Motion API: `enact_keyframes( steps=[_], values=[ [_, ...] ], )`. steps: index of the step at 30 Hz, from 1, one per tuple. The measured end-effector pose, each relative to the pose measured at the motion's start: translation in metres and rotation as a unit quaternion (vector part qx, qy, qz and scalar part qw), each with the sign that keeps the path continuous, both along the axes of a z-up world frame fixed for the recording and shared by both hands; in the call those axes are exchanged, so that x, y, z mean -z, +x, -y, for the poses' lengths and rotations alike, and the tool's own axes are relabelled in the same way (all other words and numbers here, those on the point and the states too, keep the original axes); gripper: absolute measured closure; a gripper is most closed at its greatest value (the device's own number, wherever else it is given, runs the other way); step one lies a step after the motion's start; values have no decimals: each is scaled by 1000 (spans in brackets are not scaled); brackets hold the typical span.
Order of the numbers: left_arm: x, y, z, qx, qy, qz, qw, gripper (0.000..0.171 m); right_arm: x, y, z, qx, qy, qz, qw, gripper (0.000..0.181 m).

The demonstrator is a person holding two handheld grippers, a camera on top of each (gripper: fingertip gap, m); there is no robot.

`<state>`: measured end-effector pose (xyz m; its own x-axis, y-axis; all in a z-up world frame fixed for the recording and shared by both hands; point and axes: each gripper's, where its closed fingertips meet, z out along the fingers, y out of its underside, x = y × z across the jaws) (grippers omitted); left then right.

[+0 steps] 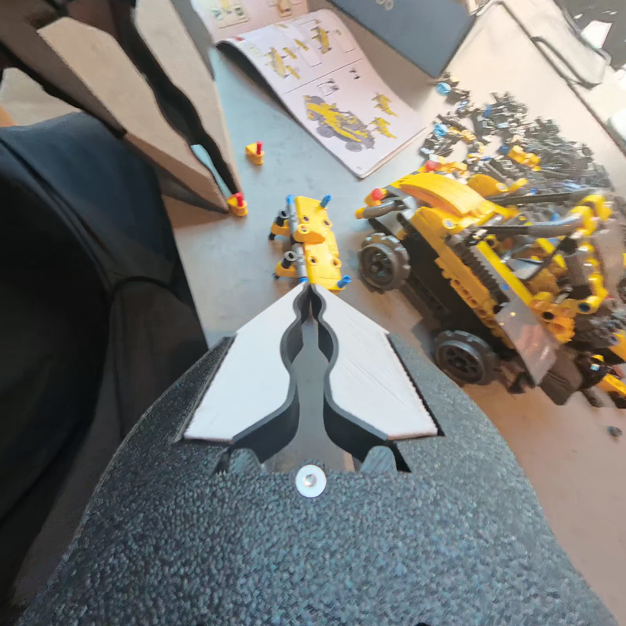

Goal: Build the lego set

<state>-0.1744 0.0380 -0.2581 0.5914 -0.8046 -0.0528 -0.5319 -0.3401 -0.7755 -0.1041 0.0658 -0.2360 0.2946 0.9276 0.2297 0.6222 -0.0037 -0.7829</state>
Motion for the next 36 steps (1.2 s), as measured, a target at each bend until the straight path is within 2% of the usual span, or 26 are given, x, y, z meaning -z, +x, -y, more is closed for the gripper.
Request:
enact_keyframes(
  steps=[5, 9, 12, 14, 19, 20, 22, 24, 28, 32, 36],
  values=[
    [-1, 0, -1, -8, -4, 12, 1000, 159, -18, 9, -30, 38, 15, -61, 997, 176],
    [-3, -2, 4, -6, -8, 28, 1000, 150, -25, 18, -36, 47, -5, -104, 993, 171],
    [-17, 1, 20, 15, -34, 75, 996, 143, -26, 18, -33, 34, -23, -117, 992, 173],
    [-29, -6, 23, 16, -22, 95, 995, 142, -23, 17, -35, 33, -40, -113, 992, 174],
    [-45, -51, 0, -37, 64, 89, 993, 146, -23, 21, -49, 58, -33, -114, 991, 173],
    [-46, -55, -3, -37, 71, 95, 992, 146, -25, 22, -50, 61, -28, -118, 991, 176],
    [-43, -58, -10, -37, 60, 106, 992, 142, -29, 26, -55, 75, -19, -130, 988, 167],
    [-41, -58, -14, -31, 46, 121, 991, 142, -31, 26, -55, 73, -23, -140, 987, 166],
    [-38, -63, -22, -38, 64, 83, 994, 143, -29, 24, -53, 60, -49, -142, 987, 150],
    [-38, -71, -31, -43, 83, 43, 995, 141, -29, 24, -53, 59, -54, -146, 986, 149],
    [-32, -76, -34, -48, 64, 33, 996, 143, -30, 24, -51, 52, -55, -148, 986, 147]
  ],
)
